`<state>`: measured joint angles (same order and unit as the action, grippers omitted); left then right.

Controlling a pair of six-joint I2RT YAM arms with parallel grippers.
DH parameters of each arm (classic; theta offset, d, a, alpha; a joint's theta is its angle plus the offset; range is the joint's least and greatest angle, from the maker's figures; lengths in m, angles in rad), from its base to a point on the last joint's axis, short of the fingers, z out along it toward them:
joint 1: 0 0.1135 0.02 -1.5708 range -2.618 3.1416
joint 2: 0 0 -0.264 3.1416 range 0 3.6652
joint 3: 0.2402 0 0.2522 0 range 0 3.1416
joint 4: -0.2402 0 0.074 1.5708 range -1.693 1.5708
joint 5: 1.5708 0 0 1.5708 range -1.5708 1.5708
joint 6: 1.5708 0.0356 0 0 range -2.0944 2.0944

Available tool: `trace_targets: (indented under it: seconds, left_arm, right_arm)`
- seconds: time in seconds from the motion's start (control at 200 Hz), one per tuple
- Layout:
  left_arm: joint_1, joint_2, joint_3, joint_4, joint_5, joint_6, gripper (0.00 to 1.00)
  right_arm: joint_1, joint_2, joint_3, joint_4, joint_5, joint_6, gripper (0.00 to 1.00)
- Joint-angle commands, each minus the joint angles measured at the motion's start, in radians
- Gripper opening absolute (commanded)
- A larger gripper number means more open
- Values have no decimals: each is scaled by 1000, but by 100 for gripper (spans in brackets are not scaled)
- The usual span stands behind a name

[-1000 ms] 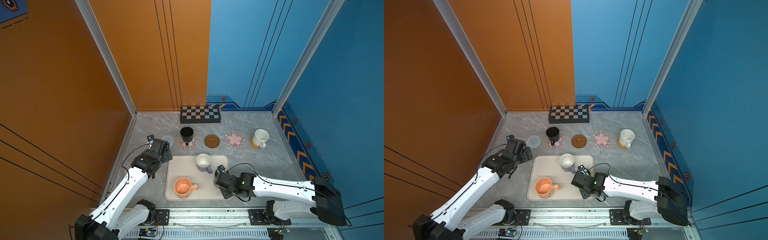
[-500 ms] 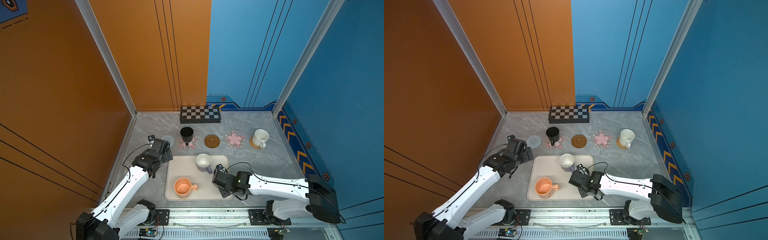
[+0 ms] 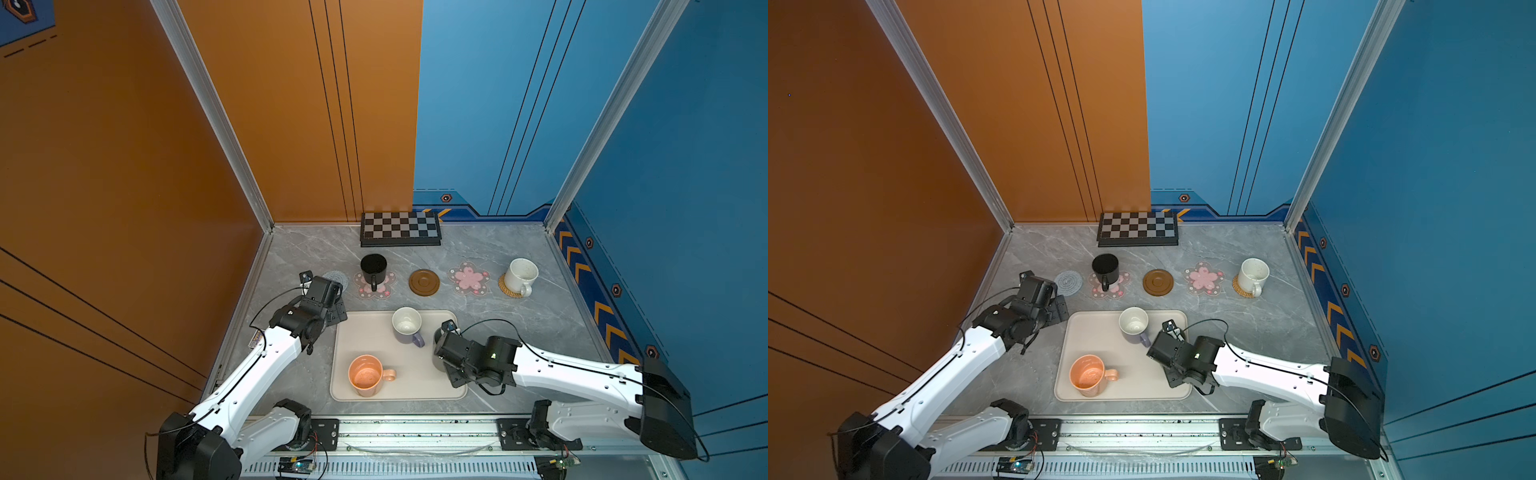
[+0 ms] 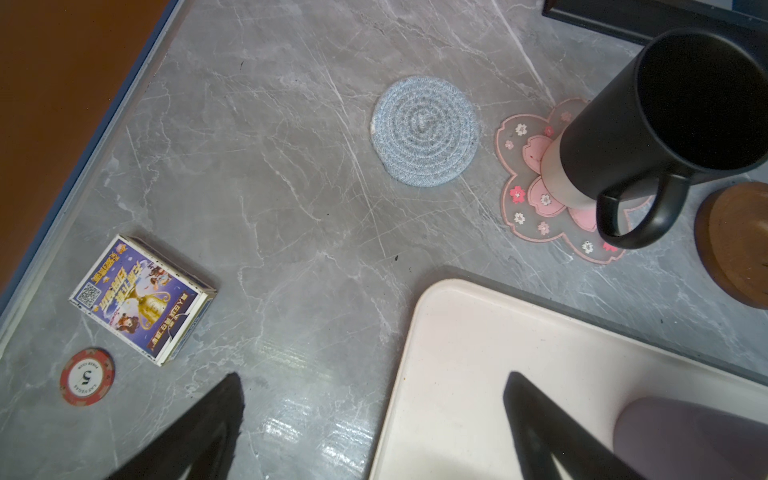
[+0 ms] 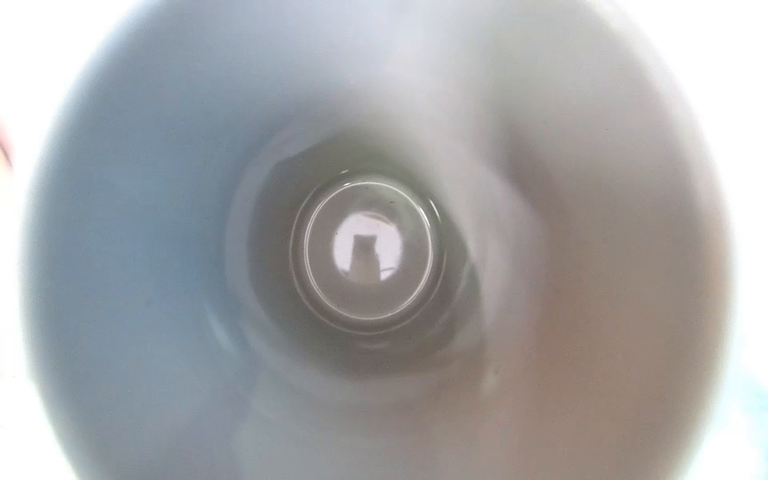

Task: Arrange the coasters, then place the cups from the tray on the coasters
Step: 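Lift the grey mug off the tray with the right gripper, then carry the grey mug with the right gripper toward the second pink flower coaster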

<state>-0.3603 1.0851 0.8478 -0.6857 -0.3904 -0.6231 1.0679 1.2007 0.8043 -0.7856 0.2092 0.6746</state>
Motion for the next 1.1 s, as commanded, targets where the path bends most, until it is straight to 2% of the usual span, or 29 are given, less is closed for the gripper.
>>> trace_targets:
  seconds: [0.0,0.275,0.42,0.661,0.806,1.091]
  left_arm:
    - [3,18,37,-25,14,-14,98]
    - [2,22,59,-25,-1,-8,98]
    - [3,27,79,-26,-13,3,98]
    - [7,41,109,-27,-20,20,98]
    - [13,44,123,-32,-35,27,98]
    - [21,72,152,-33,-31,21,98]
  right_arm:
    - [-46,-67,38,-23,72,-59,0]
    - [-221,-58,92,-7,129,-224,0]
    - [-335,-35,114,80,127,-293,0]
    - [-508,38,169,210,50,-361,0]
    - [-566,85,203,260,66,-411,0]
    - [-680,174,239,398,27,-418,0]
